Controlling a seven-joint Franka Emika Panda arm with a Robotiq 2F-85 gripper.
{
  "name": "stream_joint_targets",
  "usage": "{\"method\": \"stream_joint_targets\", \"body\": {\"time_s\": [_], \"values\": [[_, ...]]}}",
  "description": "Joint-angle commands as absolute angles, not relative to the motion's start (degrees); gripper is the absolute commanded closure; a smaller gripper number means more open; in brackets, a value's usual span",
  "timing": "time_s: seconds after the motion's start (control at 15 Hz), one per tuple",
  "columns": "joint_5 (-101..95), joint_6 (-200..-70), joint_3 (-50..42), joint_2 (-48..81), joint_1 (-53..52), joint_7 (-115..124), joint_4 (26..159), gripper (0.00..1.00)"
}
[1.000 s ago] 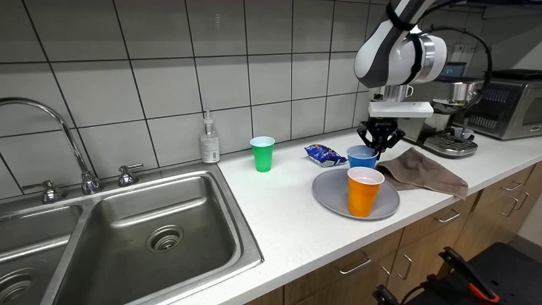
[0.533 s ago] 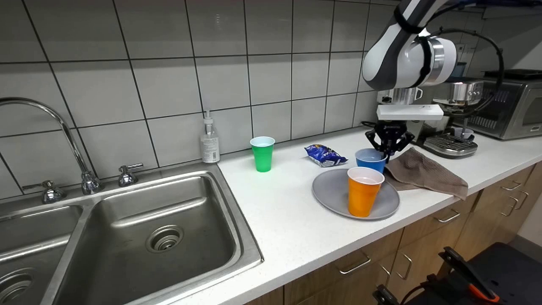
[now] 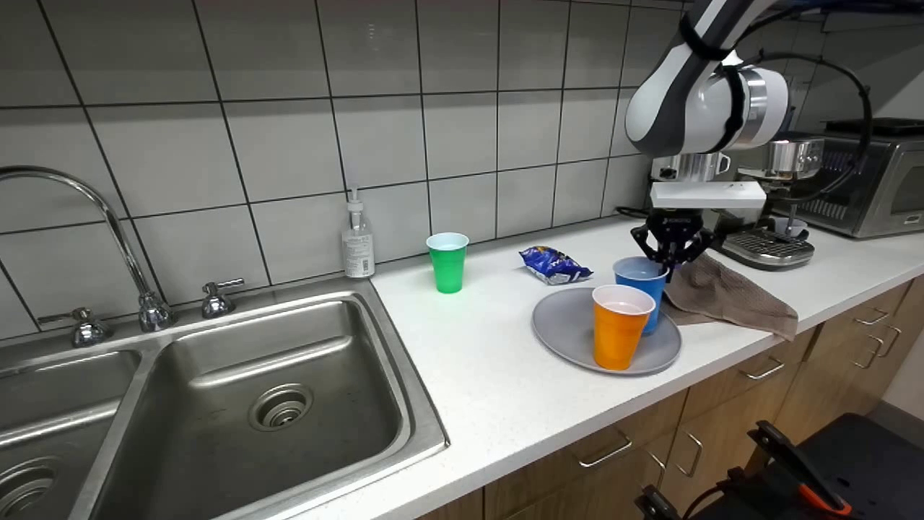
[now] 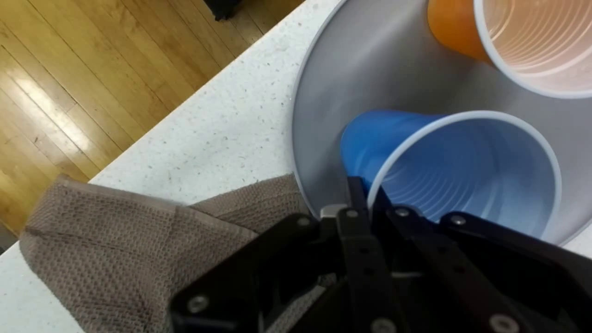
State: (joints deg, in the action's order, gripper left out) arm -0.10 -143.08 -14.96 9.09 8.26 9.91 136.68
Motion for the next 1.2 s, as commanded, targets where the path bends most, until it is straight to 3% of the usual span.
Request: {"method": "stream_joint_targets", "body": {"time_s": [0.0, 1.13], "values": [[-0.29, -143.9, -14.03, 8.28, 9.21, 9.41, 137.53, 0.99], [1.86, -147.94, -13.22, 9.67, 9.45, 6.2, 138.58, 0.99]]}}
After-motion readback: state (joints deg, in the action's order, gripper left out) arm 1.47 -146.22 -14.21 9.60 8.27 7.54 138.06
